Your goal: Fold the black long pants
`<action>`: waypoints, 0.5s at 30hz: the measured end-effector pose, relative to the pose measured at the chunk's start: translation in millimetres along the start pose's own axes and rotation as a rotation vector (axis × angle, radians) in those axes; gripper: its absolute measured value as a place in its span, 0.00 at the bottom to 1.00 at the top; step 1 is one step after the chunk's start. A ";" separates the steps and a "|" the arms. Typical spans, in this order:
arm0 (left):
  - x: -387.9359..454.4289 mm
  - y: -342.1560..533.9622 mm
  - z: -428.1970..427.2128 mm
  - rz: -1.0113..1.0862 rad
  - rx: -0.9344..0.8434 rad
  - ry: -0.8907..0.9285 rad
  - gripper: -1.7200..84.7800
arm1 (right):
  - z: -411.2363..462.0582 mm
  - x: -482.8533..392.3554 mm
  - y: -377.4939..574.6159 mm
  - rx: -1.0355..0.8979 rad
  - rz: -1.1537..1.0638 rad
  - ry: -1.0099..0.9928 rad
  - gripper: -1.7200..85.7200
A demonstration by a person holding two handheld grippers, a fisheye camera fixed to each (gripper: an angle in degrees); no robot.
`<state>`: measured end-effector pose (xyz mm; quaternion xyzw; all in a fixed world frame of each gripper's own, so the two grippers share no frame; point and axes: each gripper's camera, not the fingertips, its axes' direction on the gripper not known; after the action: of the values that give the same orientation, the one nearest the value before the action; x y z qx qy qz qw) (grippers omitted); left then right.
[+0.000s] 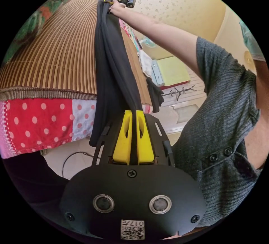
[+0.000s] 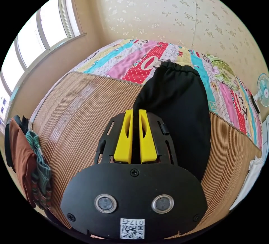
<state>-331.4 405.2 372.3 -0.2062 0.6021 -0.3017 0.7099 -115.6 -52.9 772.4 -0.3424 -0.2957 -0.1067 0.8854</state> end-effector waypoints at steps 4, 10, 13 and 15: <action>-8.4 10.7 7.0 -0.098 -0.050 -0.150 0.02 | 16.3 19.7 1.4 -0.164 -0.019 -0.142 0.08; -9.0 20.9 10.3 -0.131 -0.062 -0.162 0.02 | -58.6 23.0 84.1 -0.139 -0.111 -0.167 0.08; 2.5 26.5 14.5 -0.094 -0.054 -0.207 0.02 | -122.5 23.9 171.6 -0.160 -0.183 -0.206 0.10; 10.6 31.1 19.2 -0.075 -0.053 -0.255 0.02 | -166.2 41.1 255.6 -0.199 -0.127 -0.251 0.11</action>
<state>-306.0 419.5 347.8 -0.2839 0.5066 -0.2833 0.7632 92.4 26.3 559.9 -0.4197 -0.4132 -0.1476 0.7946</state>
